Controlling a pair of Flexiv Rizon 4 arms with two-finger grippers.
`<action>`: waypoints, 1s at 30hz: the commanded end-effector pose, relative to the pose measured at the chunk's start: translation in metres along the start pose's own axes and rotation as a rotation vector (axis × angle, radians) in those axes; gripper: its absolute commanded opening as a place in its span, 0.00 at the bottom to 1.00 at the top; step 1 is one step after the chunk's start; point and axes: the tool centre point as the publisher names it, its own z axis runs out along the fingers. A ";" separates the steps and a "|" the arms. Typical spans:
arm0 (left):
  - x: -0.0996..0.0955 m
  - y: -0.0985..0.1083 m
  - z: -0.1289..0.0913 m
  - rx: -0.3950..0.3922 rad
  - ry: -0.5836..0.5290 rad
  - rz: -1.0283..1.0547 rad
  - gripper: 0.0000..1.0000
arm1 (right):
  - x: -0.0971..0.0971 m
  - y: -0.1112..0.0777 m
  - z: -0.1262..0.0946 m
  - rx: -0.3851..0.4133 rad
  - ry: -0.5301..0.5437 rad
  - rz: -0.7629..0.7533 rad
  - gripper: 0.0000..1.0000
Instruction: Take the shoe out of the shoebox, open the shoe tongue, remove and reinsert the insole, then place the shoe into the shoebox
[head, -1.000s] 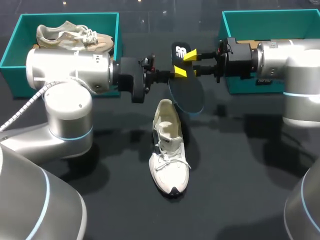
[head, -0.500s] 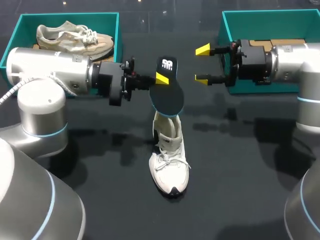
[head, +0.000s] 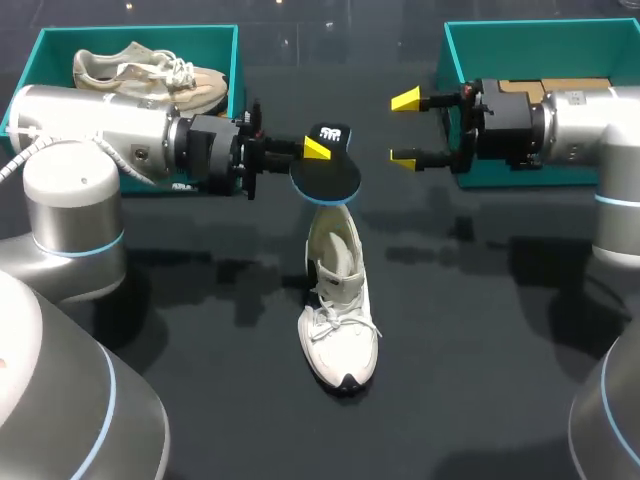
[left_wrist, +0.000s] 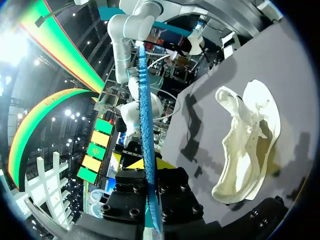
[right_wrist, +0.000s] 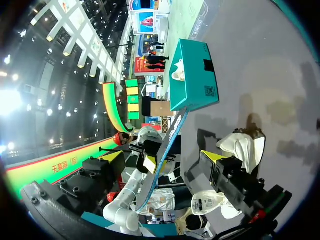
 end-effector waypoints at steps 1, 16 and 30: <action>-0.008 -0.004 -0.013 0.101 0.005 -0.565 0.00 | 0.001 0.000 0.000 0.001 -0.005 0.001 1.00; -0.009 0.002 -0.005 0.060 -0.085 -0.836 0.00 | 0.001 0.000 0.000 0.001 -0.005 0.001 1.00; -0.006 0.003 -0.004 -0.013 -0.145 -1.259 0.00 | 0.001 0.000 0.000 0.001 -0.005 0.001 1.00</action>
